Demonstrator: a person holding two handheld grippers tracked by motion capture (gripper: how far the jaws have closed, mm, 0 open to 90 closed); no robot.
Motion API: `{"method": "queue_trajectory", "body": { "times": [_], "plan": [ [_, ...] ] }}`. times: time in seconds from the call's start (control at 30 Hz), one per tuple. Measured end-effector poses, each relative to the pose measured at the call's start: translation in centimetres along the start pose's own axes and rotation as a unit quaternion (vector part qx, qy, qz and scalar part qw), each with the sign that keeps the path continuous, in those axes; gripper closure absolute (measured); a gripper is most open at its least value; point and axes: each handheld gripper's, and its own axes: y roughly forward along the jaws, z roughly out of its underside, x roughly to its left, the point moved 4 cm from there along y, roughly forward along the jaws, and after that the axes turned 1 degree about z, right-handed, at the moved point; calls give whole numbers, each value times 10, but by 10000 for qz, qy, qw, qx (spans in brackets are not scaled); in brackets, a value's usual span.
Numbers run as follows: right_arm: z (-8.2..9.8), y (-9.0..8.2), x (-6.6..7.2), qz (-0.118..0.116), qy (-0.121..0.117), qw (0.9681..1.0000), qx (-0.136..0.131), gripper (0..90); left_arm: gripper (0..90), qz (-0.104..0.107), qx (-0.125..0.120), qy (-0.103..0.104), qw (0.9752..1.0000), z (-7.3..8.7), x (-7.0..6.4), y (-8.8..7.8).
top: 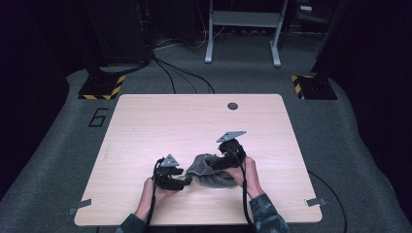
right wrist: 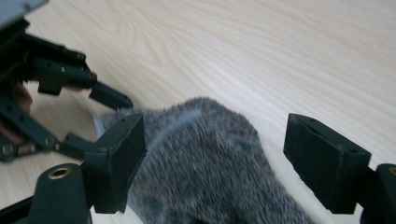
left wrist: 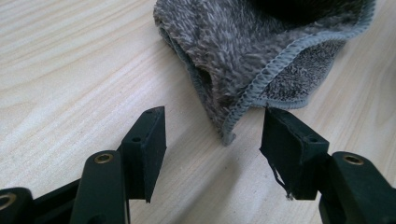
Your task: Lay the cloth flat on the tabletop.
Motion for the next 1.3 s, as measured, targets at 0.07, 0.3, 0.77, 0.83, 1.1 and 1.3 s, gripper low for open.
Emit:
{"method": "queue_trajectory", "body": {
  "times": [0.07,0.3,0.77,0.83,1.1,1.3],
  "plan": [
    [-8,3,4,97,-28,9999,40,203,404,-27,-14,0,10000,0,0,0],
    [-15,25,5,456,40,9976,520,388,417,-45,98,57,9999,-1,-3,6],
    [12,-12,-35,750,538,9957,115,844,881,-361,-141,331,9987,-22,3,-5],
    [11,-18,-36,780,520,9956,38,839,883,-434,-176,414,9980,-26,3,-8],
    [9,-40,-43,1242,534,9905,-263,834,884,-742,-338,658,9945,-45,8,-37],
    [28,-36,-57,948,804,9921,-192,699,876,-642,-202,652,9956,-31,14,-30]
  ]
}}
